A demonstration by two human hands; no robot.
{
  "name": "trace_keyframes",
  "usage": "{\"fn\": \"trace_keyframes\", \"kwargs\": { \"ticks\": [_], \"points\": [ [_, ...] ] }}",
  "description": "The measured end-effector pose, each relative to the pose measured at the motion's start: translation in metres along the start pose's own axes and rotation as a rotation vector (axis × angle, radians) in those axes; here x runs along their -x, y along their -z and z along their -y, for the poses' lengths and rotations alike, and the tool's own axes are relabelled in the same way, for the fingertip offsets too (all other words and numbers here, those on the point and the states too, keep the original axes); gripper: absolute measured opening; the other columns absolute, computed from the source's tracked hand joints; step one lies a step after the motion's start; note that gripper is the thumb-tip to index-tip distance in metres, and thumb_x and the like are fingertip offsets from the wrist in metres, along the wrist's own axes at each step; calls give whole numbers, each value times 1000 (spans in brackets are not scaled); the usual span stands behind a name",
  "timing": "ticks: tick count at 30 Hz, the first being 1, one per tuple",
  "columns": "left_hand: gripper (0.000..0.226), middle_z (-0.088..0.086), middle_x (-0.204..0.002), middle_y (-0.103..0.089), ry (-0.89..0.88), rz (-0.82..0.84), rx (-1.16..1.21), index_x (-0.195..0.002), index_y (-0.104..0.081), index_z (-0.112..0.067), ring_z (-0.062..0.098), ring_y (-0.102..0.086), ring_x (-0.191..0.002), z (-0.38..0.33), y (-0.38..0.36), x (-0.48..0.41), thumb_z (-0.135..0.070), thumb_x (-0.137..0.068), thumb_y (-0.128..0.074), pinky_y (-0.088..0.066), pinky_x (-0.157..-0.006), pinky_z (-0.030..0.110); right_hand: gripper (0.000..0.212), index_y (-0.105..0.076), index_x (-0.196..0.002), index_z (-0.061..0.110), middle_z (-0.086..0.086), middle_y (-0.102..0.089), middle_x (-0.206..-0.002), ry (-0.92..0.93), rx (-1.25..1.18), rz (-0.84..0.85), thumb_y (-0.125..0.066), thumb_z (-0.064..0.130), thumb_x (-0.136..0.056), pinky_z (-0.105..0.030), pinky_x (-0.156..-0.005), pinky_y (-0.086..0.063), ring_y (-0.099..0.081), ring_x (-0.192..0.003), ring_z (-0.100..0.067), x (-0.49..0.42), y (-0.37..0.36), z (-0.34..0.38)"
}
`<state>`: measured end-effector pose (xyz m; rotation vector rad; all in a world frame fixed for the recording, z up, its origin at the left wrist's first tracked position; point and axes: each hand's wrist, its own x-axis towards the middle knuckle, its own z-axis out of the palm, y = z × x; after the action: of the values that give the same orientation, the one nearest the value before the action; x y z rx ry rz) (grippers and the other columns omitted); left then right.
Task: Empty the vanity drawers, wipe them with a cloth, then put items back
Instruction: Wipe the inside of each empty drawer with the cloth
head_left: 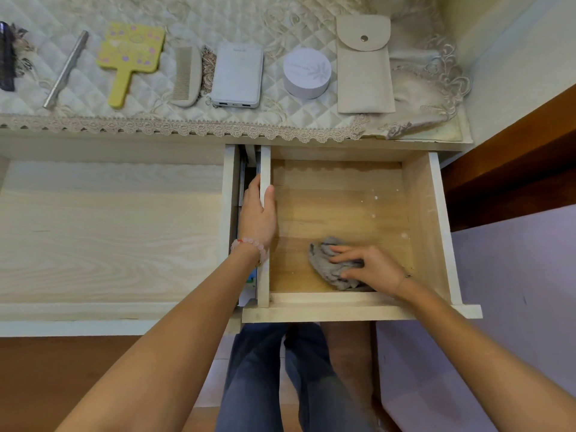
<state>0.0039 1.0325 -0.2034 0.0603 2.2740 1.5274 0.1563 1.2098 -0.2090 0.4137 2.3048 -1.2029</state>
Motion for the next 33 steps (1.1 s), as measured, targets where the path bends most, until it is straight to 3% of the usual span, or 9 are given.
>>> {"fn": "trace_keyframes", "kwargs": {
  "ticks": [4,7,11,18,21,25,29,33],
  "points": [
    [44,-2,-145,-37,-6,-3,5,-142,-30,-25,12,-35,-130,-1,1,1,-35,-100,-32,-27,-98,21,40,-63,-117,22,21,-48,-132,153,14,86,-69,10,-79,-22,-109,-29,-41,-128,-3,-29,-42,42],
    [42,-1,-143,-40,-17,1,5,-141,-31,-24,13,-37,-129,-2,2,0,-34,-100,-33,-29,-101,23,37,-64,-117,19,12,-50,-136,183,46,57,-68,11,-81,-16,-109,-24,-41,-128,-3,-34,-56,48],
    [42,-1,-143,-40,-15,3,-4,-141,-32,-23,13,-37,-130,-3,2,2,-33,-100,-33,-29,-104,25,36,-63,-117,22,20,-47,-133,198,60,106,-66,12,-83,-11,-105,-23,-38,-123,6,-22,-46,32],
    [45,-2,-145,-38,2,4,-28,-143,-30,-24,14,-36,-131,-3,2,2,-36,-100,-32,-28,-104,25,31,-66,-108,24,24,-48,-125,15,65,43,-65,6,-83,-25,-108,-32,-42,-128,-8,17,14,-23],
    [47,-5,-148,-33,16,8,-20,-144,-26,-26,12,-32,-134,-2,1,3,-38,-100,-32,-24,-99,20,33,-65,-112,20,23,-47,-126,-86,50,-22,-64,4,-83,-22,-106,-30,-41,-130,-10,32,32,-40],
    [48,-5,-150,-31,25,8,-35,-145,-25,-25,12,-29,-136,-2,1,1,-39,-100,-30,-22,-100,19,42,-61,-119,22,8,-50,-135,-128,37,-71,-66,4,-82,-29,-107,-36,-46,-125,-14,32,30,-33],
    [49,-4,-151,-29,28,-5,-47,-146,-24,-23,14,-27,-137,-1,0,1,-39,-100,-30,-21,-103,21,57,-52,-128,17,-3,-49,-128,-81,128,-104,-72,6,-76,-11,-91,-32,-46,-116,-16,30,28,-27],
    [49,-3,-150,-30,21,-8,-65,-146,-24,-23,14,-28,-137,-1,0,1,-39,-100,-30,-21,-101,21,58,-54,-124,14,-4,-49,-122,-75,127,-123,-77,9,-71,-7,-81,-28,-45,-107,-11,29,27,-24]
  ]
}}
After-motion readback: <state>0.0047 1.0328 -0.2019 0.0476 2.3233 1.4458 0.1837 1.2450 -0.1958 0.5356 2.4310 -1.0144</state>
